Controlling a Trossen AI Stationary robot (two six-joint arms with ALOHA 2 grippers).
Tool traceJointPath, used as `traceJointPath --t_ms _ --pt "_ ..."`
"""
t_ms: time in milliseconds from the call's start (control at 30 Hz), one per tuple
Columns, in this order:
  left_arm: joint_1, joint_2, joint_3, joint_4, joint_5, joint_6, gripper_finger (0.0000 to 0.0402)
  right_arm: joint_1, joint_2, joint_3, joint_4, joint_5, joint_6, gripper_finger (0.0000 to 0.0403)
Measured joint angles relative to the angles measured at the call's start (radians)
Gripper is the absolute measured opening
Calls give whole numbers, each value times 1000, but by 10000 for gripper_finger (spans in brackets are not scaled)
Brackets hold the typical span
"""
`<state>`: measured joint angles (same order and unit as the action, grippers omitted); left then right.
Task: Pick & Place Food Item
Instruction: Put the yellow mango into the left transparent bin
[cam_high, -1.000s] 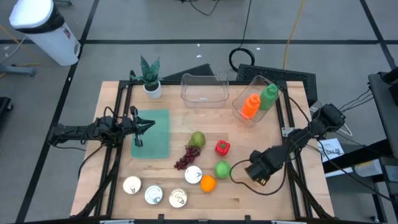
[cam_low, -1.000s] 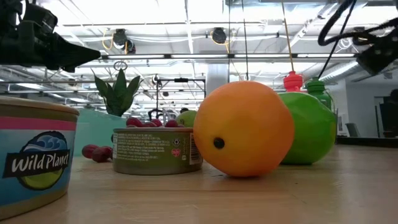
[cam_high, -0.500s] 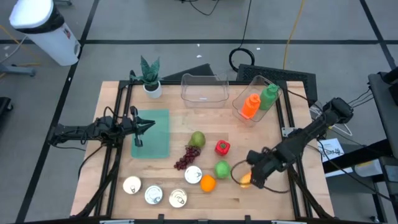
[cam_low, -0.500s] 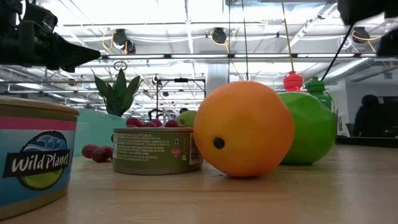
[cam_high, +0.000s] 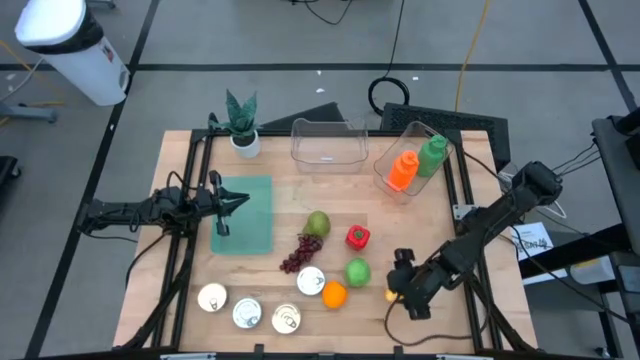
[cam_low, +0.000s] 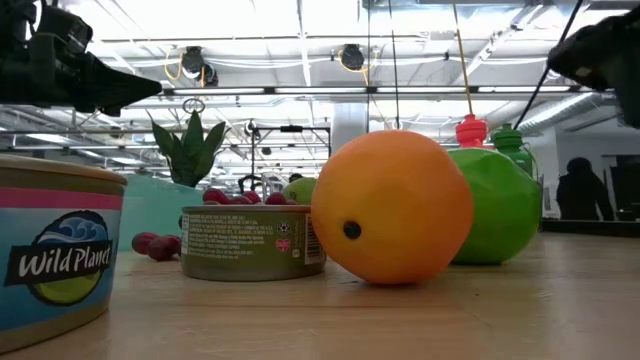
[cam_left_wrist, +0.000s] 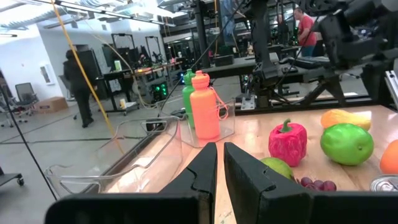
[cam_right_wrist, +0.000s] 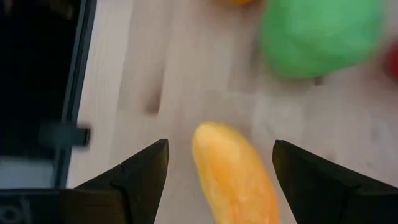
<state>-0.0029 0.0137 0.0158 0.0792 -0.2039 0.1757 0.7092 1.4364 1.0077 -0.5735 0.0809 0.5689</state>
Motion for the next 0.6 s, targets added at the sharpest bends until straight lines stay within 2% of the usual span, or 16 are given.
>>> traceJointPath --t_ms 133,300,500,600 --pt "0 0 0 0 0 0 42 6 37 0 -28 -54 -46 272" --pt "0 0 0 0 0 0 42 8 92 -3 -91 -56 -54 272" --pt "0 0 0 0 0 0 42 9 107 -123 6 -60 -17 272" --pt "0 0 0 0 0 0 42 8 108 -179 63 -94 16 272"
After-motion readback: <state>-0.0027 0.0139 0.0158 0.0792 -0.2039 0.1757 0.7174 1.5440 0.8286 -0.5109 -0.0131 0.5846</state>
